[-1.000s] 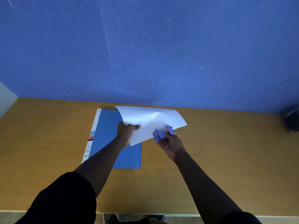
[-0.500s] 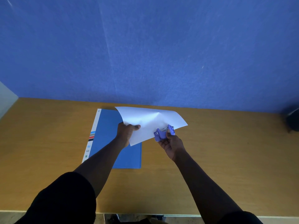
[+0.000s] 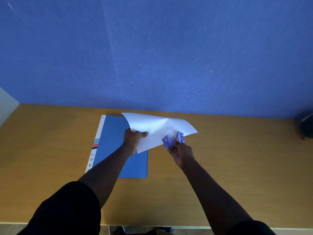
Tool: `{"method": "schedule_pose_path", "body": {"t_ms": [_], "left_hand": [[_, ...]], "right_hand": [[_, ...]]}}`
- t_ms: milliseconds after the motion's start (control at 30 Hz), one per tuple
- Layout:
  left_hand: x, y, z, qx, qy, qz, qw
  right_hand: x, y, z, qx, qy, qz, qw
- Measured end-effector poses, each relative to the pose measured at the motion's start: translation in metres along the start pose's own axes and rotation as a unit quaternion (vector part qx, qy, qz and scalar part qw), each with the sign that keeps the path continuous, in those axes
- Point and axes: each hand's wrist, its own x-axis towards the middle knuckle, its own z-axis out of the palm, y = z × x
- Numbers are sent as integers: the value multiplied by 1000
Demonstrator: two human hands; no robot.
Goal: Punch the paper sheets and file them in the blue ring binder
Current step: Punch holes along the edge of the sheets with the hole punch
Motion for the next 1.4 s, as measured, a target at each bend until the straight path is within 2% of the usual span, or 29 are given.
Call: {"method": "schedule_pose_path", "body": {"t_ms": [867,1100,1233,1400], "left_hand": [[2,1,-1,12,4,-6,1000],[2,-2,12,17,-7,-3,1000],[3,-4,22,22,-2,-9,1000],[4,-6,35,29,1,-3,1000]], "right_hand": [[-2,1,-18,2,-67,23,997],[-1,-15,-44,-31,-94,41,994],[6,-27,-57,-76,-84,36,993],[11,-37,-65,-82,-86,42,992]]}}
